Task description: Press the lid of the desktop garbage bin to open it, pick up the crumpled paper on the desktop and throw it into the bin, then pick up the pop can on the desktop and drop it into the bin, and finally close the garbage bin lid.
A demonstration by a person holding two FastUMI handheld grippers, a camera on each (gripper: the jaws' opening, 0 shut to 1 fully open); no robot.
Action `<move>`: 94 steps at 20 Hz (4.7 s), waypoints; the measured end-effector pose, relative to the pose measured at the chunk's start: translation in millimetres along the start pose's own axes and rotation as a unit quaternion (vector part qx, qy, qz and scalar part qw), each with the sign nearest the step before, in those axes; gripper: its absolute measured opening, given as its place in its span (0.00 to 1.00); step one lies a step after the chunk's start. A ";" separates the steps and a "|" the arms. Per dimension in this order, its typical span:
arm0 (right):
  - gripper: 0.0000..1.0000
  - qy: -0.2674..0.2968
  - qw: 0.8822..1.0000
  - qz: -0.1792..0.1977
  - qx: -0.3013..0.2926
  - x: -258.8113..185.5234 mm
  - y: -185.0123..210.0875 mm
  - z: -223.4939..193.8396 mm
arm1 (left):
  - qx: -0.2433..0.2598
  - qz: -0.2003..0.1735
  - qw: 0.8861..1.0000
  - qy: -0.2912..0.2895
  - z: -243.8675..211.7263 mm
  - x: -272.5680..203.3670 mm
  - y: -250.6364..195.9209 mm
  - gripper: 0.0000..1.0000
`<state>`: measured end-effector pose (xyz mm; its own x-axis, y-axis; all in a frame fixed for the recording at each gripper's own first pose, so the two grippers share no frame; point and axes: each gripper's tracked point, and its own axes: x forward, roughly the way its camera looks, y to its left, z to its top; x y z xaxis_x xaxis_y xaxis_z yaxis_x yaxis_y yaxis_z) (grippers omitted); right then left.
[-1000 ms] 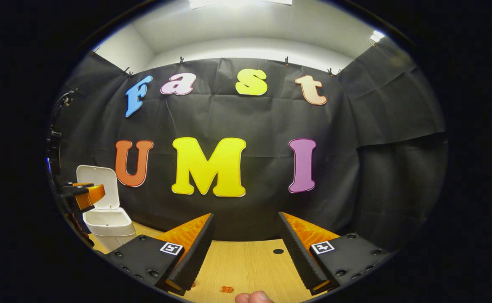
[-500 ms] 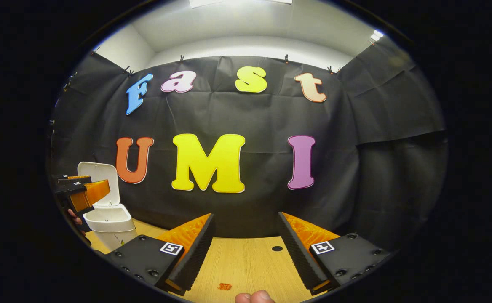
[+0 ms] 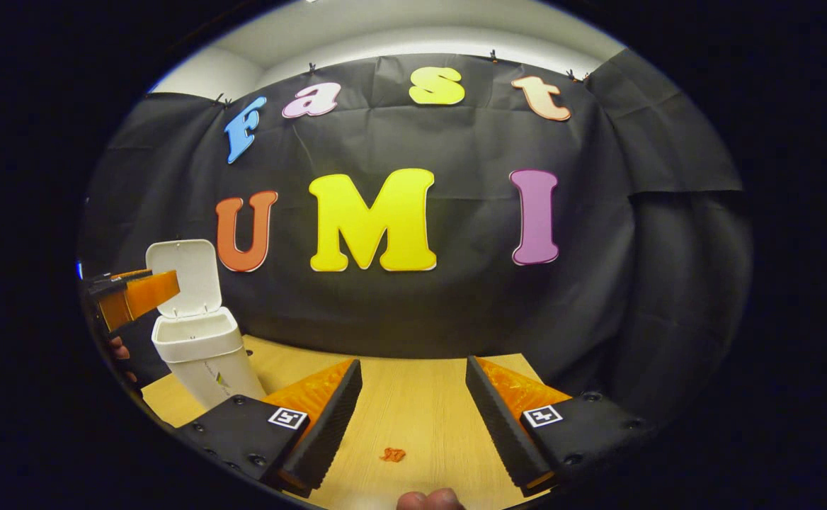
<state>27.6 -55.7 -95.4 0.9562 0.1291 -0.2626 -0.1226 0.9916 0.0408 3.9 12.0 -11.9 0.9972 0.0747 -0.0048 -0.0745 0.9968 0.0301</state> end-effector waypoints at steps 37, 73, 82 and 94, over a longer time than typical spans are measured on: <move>0.95 0.302 0.949 0.074 -0.051 111.2 20.2 -291.8 | 0.014 0.072 0.990 0.119 -62.7 -50.5 62.5 0.96; 0.07 0.353 0.931 0.096 -0.008 120.9 35.3 -292.9 | 0.024 0.117 0.985 0.127 -61.5 -65.8 84.1 0.96; 0.09 0.267 0.959 0.092 0.037 109.7 42.8 -169.6 | 0.017 0.091 0.989 0.112 -67.5 -53.0 83.4 0.96; 0.09 0.139 0.981 0.126 0.050 92.5 81.4 -3.9 | -0.002 0.050 0.992 0.112 -92.2 -41.6 76.3 0.96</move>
<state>105.0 37.0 -120.1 0.7881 0.3803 -0.4840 -0.3054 0.9243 0.2290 -43.9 87.7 -101.6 0.9584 0.1777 -0.2235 -0.1736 0.9841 0.0381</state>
